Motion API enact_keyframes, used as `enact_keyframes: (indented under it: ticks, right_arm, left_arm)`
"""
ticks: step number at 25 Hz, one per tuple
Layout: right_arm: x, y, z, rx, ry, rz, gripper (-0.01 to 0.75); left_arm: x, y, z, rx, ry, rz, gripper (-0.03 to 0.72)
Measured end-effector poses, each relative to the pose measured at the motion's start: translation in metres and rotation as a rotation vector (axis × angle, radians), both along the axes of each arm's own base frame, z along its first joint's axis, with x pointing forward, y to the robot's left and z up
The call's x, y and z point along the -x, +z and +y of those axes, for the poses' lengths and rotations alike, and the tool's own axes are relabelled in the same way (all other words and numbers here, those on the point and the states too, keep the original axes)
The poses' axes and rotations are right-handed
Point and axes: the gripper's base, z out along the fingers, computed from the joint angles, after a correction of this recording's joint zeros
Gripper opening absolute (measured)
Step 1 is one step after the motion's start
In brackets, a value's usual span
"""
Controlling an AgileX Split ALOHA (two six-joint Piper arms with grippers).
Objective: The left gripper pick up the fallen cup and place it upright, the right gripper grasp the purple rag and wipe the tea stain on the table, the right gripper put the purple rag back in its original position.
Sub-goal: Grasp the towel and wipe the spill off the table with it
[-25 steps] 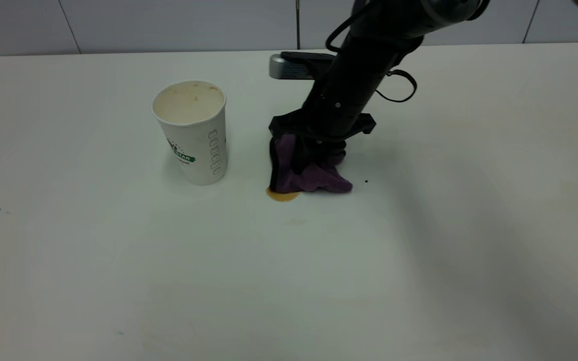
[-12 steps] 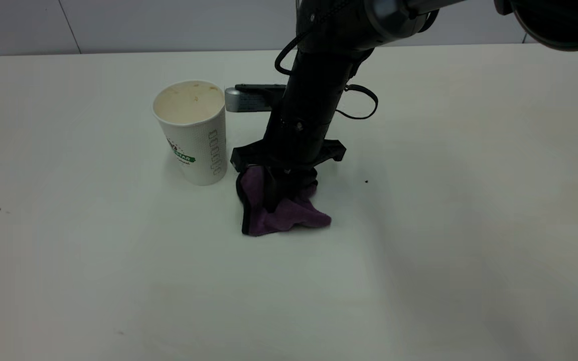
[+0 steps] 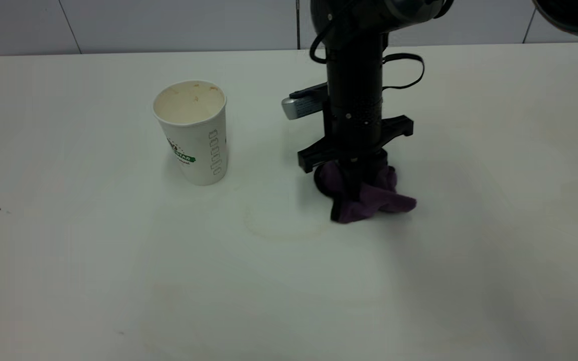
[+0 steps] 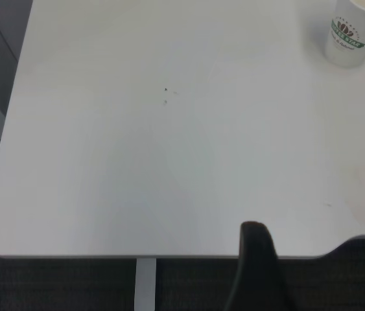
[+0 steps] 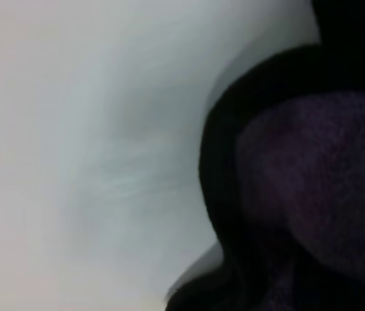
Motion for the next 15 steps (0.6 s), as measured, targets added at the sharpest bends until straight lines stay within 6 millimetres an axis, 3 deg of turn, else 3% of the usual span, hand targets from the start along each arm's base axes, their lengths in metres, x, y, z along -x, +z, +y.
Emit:
enact_keyframes:
  ticks: [8,15]
  right_arm:
    - [-0.041,0.001,-0.081,0.03,-0.163,-0.064,0.065]
    - [-0.06,0.002,-0.156,0.05,-0.295,-0.069,0.067]
  left_arm:
    - [0.0,0.0,0.0,0.0,0.0,0.0,0.542]
    - [0.0,0.0,0.0,0.0,0.0,0.0,0.542]
